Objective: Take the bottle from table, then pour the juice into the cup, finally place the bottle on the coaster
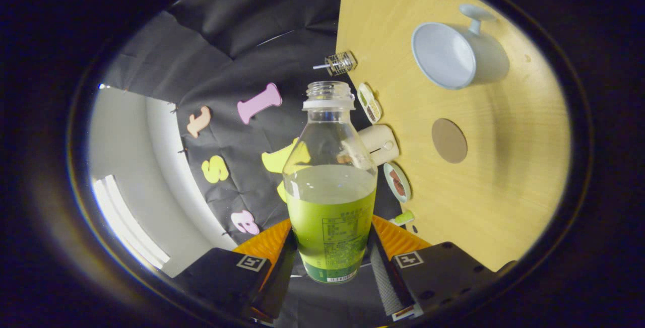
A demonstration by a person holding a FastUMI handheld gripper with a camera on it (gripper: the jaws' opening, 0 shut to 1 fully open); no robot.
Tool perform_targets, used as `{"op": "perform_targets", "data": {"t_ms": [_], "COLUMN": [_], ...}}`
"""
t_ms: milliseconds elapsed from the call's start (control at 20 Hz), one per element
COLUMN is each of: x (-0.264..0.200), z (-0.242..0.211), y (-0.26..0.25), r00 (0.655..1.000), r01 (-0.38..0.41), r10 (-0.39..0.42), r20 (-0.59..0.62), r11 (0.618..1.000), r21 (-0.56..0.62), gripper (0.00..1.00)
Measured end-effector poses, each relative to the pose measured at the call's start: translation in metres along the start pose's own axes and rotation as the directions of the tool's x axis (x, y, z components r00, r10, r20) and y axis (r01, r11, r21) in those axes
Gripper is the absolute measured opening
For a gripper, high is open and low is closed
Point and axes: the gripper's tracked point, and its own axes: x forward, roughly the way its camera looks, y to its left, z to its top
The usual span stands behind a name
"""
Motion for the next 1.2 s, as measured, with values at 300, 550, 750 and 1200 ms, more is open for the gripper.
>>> {"op": "perform_targets", "data": {"t_ms": [300, 550, 750, 1200], "x": [-0.028, -0.050, -0.066, -0.082], "z": [-0.004, -0.006, -0.013, 0.004], "y": [-0.020, -0.025, -0.022, -0.047], "r00": [0.995, 0.990, 0.991, 0.956], "r01": [0.094, 0.140, 0.132, 0.274], "r10": [-0.097, -0.129, -0.077, -0.144], "r20": [0.011, 0.063, 0.107, 0.254], "r11": [0.930, 0.771, 0.606, 0.138], "r21": [-0.355, -0.622, -0.784, -0.952], "gripper": [0.77, 0.77, 0.77, 0.78]}}
